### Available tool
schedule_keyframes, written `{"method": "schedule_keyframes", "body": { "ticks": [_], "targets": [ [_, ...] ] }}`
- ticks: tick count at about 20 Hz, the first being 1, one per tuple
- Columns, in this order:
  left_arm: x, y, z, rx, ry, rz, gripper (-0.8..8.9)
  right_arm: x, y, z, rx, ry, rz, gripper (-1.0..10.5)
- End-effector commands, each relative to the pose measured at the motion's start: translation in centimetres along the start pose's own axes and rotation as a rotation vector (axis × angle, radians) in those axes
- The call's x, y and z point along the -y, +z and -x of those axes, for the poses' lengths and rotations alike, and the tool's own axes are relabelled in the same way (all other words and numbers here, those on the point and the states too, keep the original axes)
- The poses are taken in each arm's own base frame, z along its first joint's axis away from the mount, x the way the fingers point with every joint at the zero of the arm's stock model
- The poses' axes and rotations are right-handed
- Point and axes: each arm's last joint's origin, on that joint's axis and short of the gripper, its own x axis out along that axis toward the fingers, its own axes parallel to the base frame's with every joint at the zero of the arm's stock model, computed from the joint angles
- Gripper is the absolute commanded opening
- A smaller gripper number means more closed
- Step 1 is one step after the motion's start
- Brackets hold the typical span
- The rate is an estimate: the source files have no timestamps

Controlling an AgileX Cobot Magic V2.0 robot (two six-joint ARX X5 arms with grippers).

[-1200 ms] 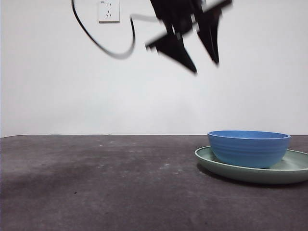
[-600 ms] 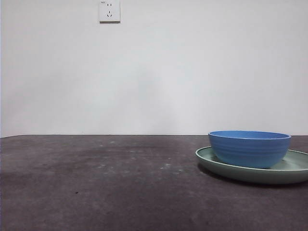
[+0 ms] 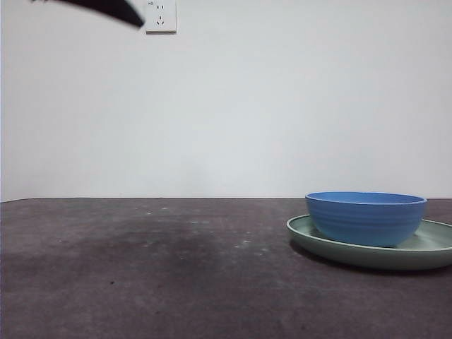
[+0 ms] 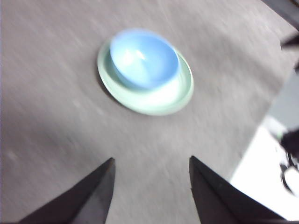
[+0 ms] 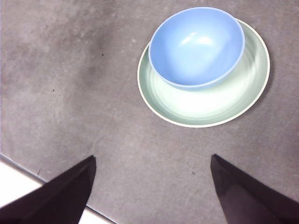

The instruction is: Pick up the blue bowl, put it on the green plate, put it on desk

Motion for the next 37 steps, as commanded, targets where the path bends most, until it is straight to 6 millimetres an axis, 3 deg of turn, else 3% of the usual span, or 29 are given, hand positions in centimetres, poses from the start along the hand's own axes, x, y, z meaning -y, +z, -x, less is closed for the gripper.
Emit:
{"method": "schedule_keyframes", "body": {
  "ticks": [1, 4, 11, 15, 17, 20, 25, 31, 37],
  "targets": [
    [0.1, -1.8, -0.9, -0.026, -0.05, 0.001, 2.57, -0.2, 0.4, 0.3, 0.019, 0.003, -0.001, 3.9],
    [0.0, -2.9, -1.4, -0.066, -0.081, 0.018, 2.57, -0.2, 0.4, 0.3, 0.017, 0.003, -0.002, 3.9],
    [0.0, -2.7, -1.5, -0.04, -0.082, 0.004, 2.57, -0.1, 0.4, 0.3, 0.017, -0.008, -0.041, 3.9],
    [0.0, -2.7, -1.5, -0.039, -0.082, 0.004, 2.57, 0.8, 0.8, -0.2, 0.013, -0.237, -0.144, 3.9],
    [0.0, -2.7, -1.5, -0.04, -0.082, 0.0, 2.57, 1.5, 1.6, -1.1, 0.009, -0.268, -0.159, 3.9],
    [0.0, -2.7, -1.5, -0.039, -0.082, 0.0, 2.57, 3.1, 3.4, -3.2, -0.006, -0.29, -0.192, 3.7],
    [0.0, -2.6, -1.5, -0.039, -0.082, -0.004, 2.57, 7.6, 5.8, -8.6, -0.096, -0.239, -0.267, 3.7],
    [0.0, -2.7, -1.5, -0.039, -0.082, -0.003, 2.57, 11.5, 6.1, -14.5, -0.188, -0.179, -0.324, 3.1],
    [0.0, -2.7, -1.5, -0.039, -0.082, -0.003, 2.57, 13.5, 5.6, -18.1, -0.228, -0.164, -0.346, 2.6]
  ]
}}
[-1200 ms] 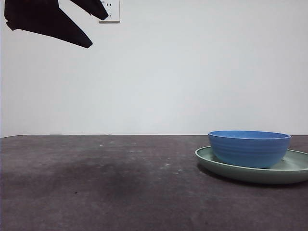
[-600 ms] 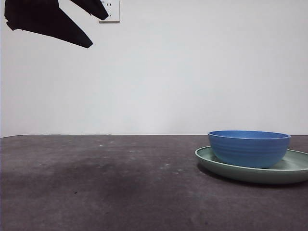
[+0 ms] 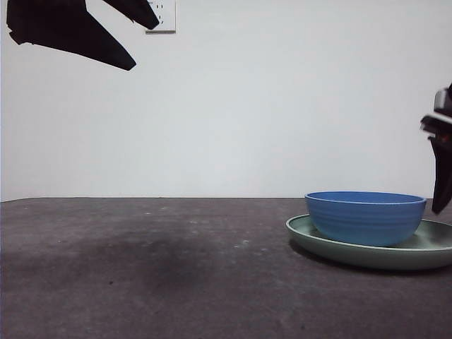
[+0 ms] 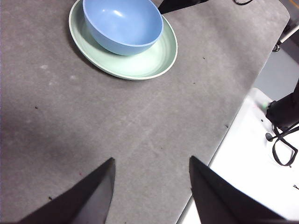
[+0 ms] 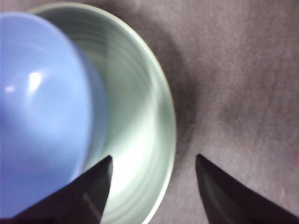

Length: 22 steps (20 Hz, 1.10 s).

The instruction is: Pick up the blue bowl, put it on the green plate, put it on desk

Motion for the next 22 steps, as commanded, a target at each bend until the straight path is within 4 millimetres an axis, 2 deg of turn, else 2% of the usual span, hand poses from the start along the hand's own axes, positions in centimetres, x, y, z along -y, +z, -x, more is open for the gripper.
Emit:
{"method": "schedule_keyframes", "body": {
  "ticks": [1, 5, 8, 11, 16, 22],
  "targets": [
    [0.2, 0.4, 0.0, 0.013, -0.011, -0.018, 2.57, 0.4, 0.6, -1.0, -0.001, 0.001, 0.007, 2.6],
    [0.2, 0.4, 0.0, 0.013, -0.011, -0.017, 2.57, 0.7, 0.9, -2.1, 0.0, 0.005, 0.007, 1.9],
    [0.2, 0.4, 0.0, 0.013, -0.011, -0.017, 2.57, 0.9, 1.0, -2.5, -0.001, 0.005, 0.007, 0.9],
    [0.2, 0.4, 0.0, 0.013, -0.011, -0.015, 2.57, 1.0, 0.9, -2.9, -0.013, 0.006, 0.002, 0.9],
    [0.2, 0.4, 0.0, 0.012, -0.011, -0.013, 2.57, 1.1, 1.0, -3.0, -0.012, 0.006, 0.002, 0.1],
    [0.2, 0.4, 0.0, 0.01, -0.011, -0.013, 2.57, 0.9, 1.1, -2.5, 0.014, 0.014, 0.0, 0.1]
  ]
}}
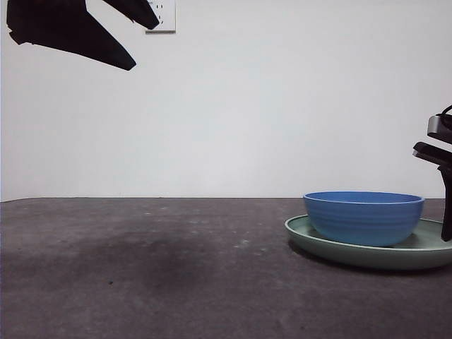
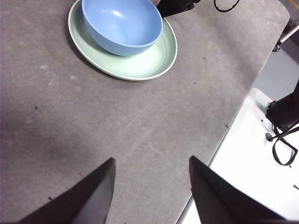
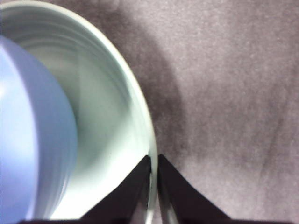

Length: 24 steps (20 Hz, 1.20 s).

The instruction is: Pick up the blue bowl, put it on the green plate, put it on desk

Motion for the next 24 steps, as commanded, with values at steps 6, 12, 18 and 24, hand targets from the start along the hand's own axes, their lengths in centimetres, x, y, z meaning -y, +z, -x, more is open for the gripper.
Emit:
{"method": "schedule_keyframes", "body": {
  "ticks": [6, 12, 18, 24],
  "targets": [
    [0.2, 0.4, 0.0, 0.01, -0.011, -0.013, 2.57, -1.9, 1.0, 3.7, 0.15, 0.121, 0.009, 0.1],
    [0.2, 0.4, 0.0, 0.011, -0.011, -0.013, 2.57, -5.0, 0.7, 4.5, 0.177, 0.211, 0.037, 0.1],
    [0.2, 0.4, 0.0, 0.01, -0.011, -0.013, 2.57, -10.1, 0.1, 3.2, 0.19, 0.272, 0.104, 0.1],
    [0.2, 0.4, 0.0, 0.01, -0.011, -0.013, 2.57, -12.9, -0.7, -0.5, 0.137, 0.295, 0.12, 0.1]
  ]
}}
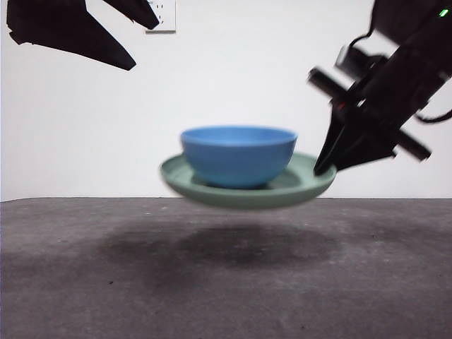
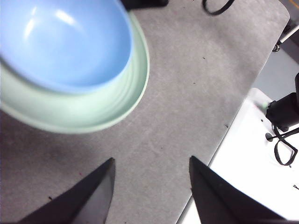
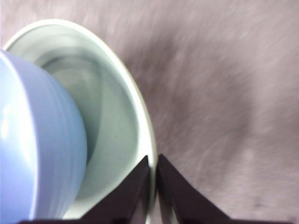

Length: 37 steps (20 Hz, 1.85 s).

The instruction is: Pick up the blue bowl, put it on the green plate, put it on desk

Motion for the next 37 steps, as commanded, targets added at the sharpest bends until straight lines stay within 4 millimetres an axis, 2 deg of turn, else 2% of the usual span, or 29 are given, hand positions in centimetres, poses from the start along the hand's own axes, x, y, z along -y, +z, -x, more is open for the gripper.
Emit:
{"method": "schedule_keyframes", "body": {
  "ticks": [1, 9, 15, 17, 22, 25, 27, 32, 37],
  "targets": [
    [0.2, 0.4, 0.0, 0.01, -0.011, -0.012, 2.57, -0.1, 0.1, -1.9, -0.006, -0.004, -0.032, 0.1],
    [0.2, 0.4, 0.0, 0.009, -0.011, -0.012, 2.57, 1.7, -1.1, -6.5, -0.07, -0.018, -0.095, 0.1],
    [0.2, 0.3, 0.0, 0.007, -0.011, -0.011, 2.57, 1.9, -1.3, -6.8, -0.082, -0.024, -0.099, 0.2],
    [0.2, 0.3, 0.0, 0.007, -0.011, -0.011, 2.57, 1.9, -1.3, -6.8, -0.085, -0.025, -0.1, 1.8],
    [0.2, 0.3, 0.0, 0.007, -0.011, -0.011, 2.57, 1.5, -1.0, -6.1, -0.07, -0.019, -0.093, 2.1],
    [0.2, 0.3, 0.0, 0.007, -0.011, -0.011, 2.57, 0.5, -0.5, -4.2, -0.034, -0.025, -0.067, 2.1],
    [0.2, 0.3, 0.0, 0.007, -0.011, -0.011, 2.57, -0.3, -0.1, -2.2, -0.005, -0.043, -0.021, 2.1],
    [0.2, 0.3, 0.0, 0.007, -0.01, -0.011, 2.57, -3.4, -0.4, 4.6, 0.051, 0.017, 0.146, 2.1],
    [0.2, 0.3, 0.0, 0.007, -0.01, -0.01, 2.57, -5.8, -2.4, 11.6, 0.094, 0.13, 0.27, 2.1]
  ]
}}
